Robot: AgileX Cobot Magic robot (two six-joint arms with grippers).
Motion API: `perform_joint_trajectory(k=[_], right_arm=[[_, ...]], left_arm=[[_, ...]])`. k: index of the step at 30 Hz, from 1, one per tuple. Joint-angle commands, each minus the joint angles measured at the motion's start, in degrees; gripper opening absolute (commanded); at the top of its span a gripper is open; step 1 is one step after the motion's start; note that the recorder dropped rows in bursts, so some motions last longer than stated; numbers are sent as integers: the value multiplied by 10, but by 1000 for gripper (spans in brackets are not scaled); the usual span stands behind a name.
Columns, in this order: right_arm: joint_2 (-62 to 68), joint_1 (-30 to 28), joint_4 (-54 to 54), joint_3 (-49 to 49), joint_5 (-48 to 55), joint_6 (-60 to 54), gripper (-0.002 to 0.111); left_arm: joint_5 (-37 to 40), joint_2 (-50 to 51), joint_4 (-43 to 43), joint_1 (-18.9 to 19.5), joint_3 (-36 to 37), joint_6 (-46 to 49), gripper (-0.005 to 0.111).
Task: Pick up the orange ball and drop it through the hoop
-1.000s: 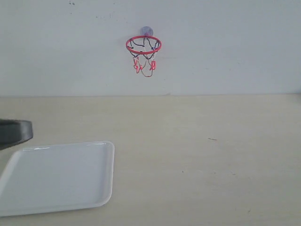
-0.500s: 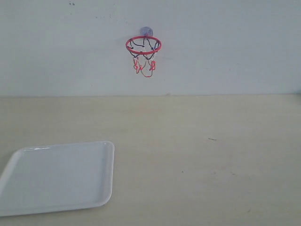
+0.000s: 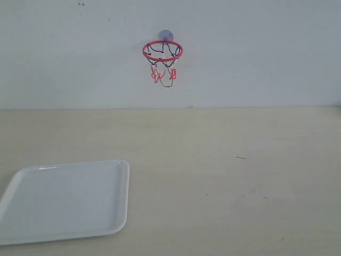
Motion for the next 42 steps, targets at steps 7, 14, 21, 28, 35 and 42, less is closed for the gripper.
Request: perform_joint_trajectory(k=[7,14,21,28,35,42], right_arm=[[-3,0,-4,0,-3,-1,0],[-3,0,-4,0,-3,-1,0],[-3,0,-4,0,-3,-1,0],[-3,0,-4,0,-3,-1,0],[-3,0,-4,0,-3,-1,0],[-3,0,-4,0,-3,-1,0]], left_arm=[[2,-2,1,2,2,-1,4],[2,-2,1,2,2,-1,4],[2,-2,13,2,2,-1,4],[-87,-2,150,2,2,-48,4],[-190,-2,577,37,14,-567,4],[-314,-2,612,40,115,-588,4]])
